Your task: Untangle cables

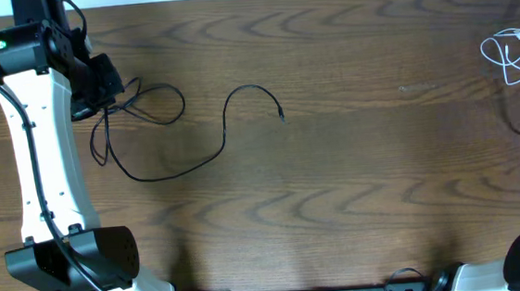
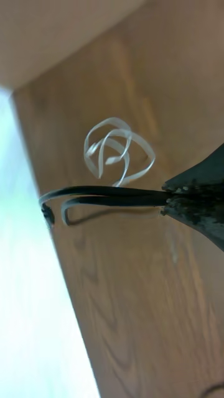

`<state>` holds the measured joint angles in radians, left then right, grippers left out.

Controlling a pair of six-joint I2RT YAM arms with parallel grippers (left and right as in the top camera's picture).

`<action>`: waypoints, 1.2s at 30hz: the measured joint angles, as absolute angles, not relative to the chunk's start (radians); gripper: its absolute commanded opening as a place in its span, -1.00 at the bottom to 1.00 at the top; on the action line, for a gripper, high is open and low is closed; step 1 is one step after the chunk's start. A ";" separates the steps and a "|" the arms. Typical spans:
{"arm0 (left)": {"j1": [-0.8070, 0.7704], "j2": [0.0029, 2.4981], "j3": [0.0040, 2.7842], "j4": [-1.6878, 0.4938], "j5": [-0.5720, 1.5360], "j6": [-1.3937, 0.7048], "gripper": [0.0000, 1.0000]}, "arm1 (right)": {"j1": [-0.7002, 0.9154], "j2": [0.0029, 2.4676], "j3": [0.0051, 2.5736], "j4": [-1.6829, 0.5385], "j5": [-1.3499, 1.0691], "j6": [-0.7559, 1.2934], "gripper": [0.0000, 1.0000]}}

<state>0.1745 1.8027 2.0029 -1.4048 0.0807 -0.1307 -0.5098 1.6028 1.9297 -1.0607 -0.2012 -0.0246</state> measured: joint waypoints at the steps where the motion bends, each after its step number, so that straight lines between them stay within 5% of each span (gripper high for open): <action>1: 0.175 1.803 2.003 -1.405 0.081 -0.131 -0.85 | -0.535 1.605 1.930 -1.065 -0.179 -0.007 -0.98; 16: 0.175 1.803 2.003 -1.405 0.081 -0.131 -0.85 | -0.725 1.837 1.930 -0.952 0.152 0.235 -0.97; 18: 0.175 1.803 2.003 -1.405 0.081 -0.131 -0.85 | -0.744 1.885 1.930 -0.913 0.155 0.249 -0.06; 20: 0.175 1.803 2.003 -1.405 0.081 -0.131 -0.85 | -0.748 1.916 1.930 -0.900 0.156 0.259 0.58; 22: 0.175 1.803 2.003 -1.404 0.081 -0.131 -0.85 | -0.748 1.941 1.929 -0.903 0.156 0.260 0.90; 36: 0.175 1.803 2.003 -1.391 0.081 -0.131 -0.85 | -0.729 1.870 1.929 -0.921 -0.032 0.251 0.99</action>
